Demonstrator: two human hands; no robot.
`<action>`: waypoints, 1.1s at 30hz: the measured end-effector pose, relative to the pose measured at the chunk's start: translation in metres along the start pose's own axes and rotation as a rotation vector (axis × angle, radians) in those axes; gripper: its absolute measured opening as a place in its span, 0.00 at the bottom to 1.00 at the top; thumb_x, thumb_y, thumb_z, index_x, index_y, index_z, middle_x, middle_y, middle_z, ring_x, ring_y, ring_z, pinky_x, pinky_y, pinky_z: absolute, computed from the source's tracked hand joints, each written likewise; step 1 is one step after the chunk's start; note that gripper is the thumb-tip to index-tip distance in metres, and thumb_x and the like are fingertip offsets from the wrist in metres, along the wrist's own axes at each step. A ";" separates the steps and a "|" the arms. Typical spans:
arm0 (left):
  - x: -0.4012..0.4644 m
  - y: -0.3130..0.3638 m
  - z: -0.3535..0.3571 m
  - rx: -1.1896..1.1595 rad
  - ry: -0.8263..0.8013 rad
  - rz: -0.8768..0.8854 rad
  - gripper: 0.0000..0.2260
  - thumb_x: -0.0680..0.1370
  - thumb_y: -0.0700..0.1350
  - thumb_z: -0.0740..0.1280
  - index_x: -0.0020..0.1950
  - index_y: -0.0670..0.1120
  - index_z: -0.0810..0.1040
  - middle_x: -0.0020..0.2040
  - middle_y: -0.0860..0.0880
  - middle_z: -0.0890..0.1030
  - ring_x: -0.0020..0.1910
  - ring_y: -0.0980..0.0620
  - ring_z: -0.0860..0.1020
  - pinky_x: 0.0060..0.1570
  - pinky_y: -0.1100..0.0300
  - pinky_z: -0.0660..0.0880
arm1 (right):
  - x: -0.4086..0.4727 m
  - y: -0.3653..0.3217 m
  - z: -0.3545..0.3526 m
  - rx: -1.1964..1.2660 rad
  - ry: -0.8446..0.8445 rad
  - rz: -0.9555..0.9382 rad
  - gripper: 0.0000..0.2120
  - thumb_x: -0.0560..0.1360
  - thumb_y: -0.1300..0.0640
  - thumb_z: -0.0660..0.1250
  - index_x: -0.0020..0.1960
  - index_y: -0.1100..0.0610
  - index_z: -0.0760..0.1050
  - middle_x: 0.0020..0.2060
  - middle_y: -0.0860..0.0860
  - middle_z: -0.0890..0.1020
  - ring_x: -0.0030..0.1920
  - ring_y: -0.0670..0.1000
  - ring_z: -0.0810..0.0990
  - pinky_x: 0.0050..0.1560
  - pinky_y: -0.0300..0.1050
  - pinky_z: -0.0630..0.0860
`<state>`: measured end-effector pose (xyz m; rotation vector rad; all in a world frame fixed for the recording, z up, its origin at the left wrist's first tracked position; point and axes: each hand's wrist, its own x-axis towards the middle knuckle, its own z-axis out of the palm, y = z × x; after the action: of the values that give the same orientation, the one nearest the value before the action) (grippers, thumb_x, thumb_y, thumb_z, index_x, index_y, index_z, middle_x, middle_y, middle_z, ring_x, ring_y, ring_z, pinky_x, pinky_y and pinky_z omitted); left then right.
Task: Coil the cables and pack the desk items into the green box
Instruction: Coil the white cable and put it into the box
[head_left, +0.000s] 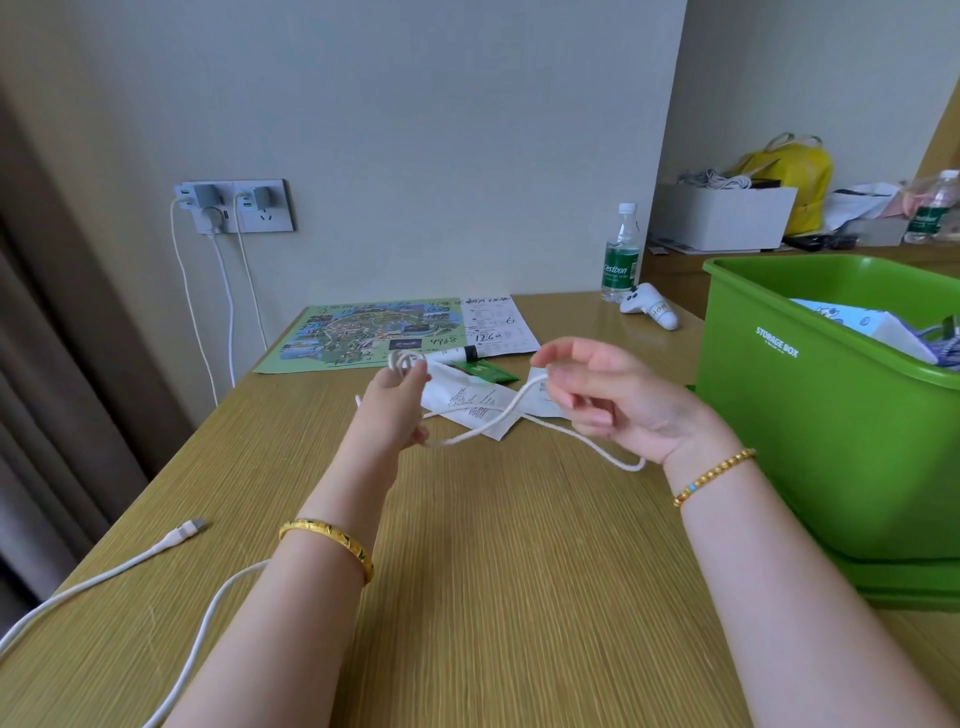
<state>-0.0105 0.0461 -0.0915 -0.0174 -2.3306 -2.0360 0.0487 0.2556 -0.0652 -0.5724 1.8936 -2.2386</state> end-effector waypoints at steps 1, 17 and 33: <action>-0.002 0.000 0.001 0.066 -0.048 0.015 0.15 0.78 0.56 0.59 0.49 0.45 0.75 0.35 0.49 0.68 0.27 0.53 0.68 0.31 0.60 0.69 | 0.001 -0.001 0.000 0.054 0.032 -0.069 0.06 0.70 0.61 0.65 0.47 0.58 0.73 0.27 0.49 0.76 0.21 0.42 0.67 0.21 0.32 0.64; -0.039 0.002 0.023 0.275 -0.746 0.207 0.06 0.80 0.44 0.60 0.46 0.44 0.69 0.35 0.49 0.67 0.28 0.58 0.65 0.26 0.71 0.64 | 0.009 0.012 0.007 0.101 0.166 -0.178 0.09 0.79 0.64 0.54 0.53 0.58 0.72 0.45 0.51 0.84 0.30 0.43 0.72 0.24 0.32 0.65; -0.036 0.001 0.027 0.141 -0.612 0.124 0.14 0.82 0.45 0.53 0.41 0.43 0.72 0.32 0.48 0.70 0.23 0.55 0.71 0.23 0.62 0.70 | 0.009 0.017 0.010 -0.339 0.249 0.040 0.09 0.75 0.59 0.67 0.52 0.51 0.70 0.39 0.50 0.75 0.28 0.42 0.66 0.21 0.31 0.59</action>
<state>0.0252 0.0735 -0.0960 -0.8708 -2.6974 -2.0023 0.0416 0.2400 -0.0790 -0.3021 2.4083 -2.0570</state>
